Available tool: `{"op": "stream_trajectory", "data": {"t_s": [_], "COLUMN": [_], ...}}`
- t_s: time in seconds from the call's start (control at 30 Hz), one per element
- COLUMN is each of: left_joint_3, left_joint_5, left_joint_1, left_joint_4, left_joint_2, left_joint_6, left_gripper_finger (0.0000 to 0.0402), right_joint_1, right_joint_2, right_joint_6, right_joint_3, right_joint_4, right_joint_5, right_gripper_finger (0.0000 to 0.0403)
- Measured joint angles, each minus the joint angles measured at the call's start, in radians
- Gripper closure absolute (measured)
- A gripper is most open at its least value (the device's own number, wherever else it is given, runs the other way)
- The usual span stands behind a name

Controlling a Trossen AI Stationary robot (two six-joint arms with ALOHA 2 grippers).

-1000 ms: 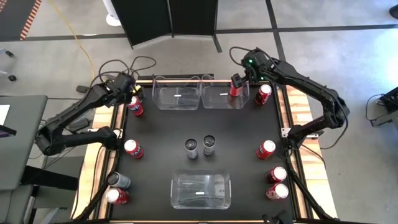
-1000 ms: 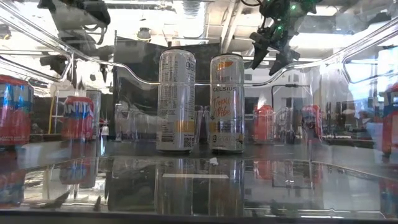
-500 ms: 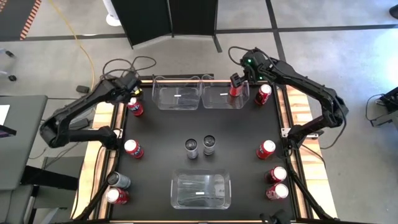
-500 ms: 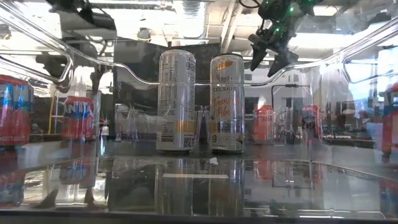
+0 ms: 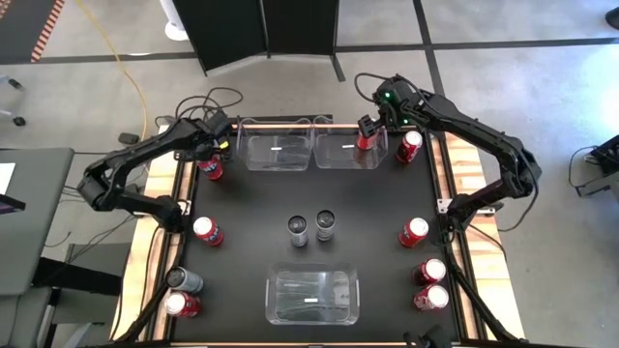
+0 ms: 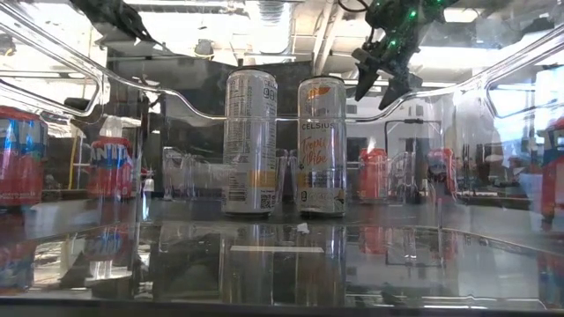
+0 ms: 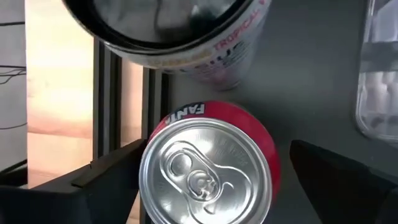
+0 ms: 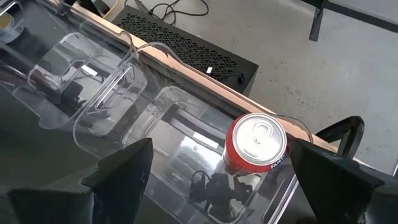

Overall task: Sort soda cans
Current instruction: Put the top orange soda can into the top right transparent bin

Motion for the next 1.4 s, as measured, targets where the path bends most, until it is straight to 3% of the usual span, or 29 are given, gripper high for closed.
{"op": "stream_trajectory", "data": {"t_s": [0.3,0.53,0.87,1.13,1.4], "left_joint_3": [0.0,0.001,0.001,0.008,0.047], "left_joint_5": [0.013,0.047,0.091,0.197,0.139], "left_joint_1": [0.0,-0.033,-0.266,-0.5,-0.638], "left_joint_4": [-0.004,-0.016,-0.06,-0.02,0.262], "left_joint_2": [-0.002,-0.002,-0.011,-0.044,-0.019], "left_joint_6": [0.0,0.029,-0.026,-0.101,-0.056], "left_gripper_finger": [0.0107,0.0107,0.0105,0.0105,0.0105], "right_joint_1": [0.0,0.0,0.044,0.151,0.205], "right_joint_2": [0.0,0.0,0.0,0.0,0.0], "right_joint_6": [-0.012,-0.012,-0.04,-0.074,-0.145], "right_joint_3": [0.0,0.0,0.0,0.0,0.0], "right_joint_4": [0.0,-0.003,-0.048,-0.042,-0.033], "right_joint_5": [0.0,0.0,-0.001,-0.004,-0.058], "right_gripper_finger": [0.0023,0.0024,0.0024,0.0024,0.0024]}}
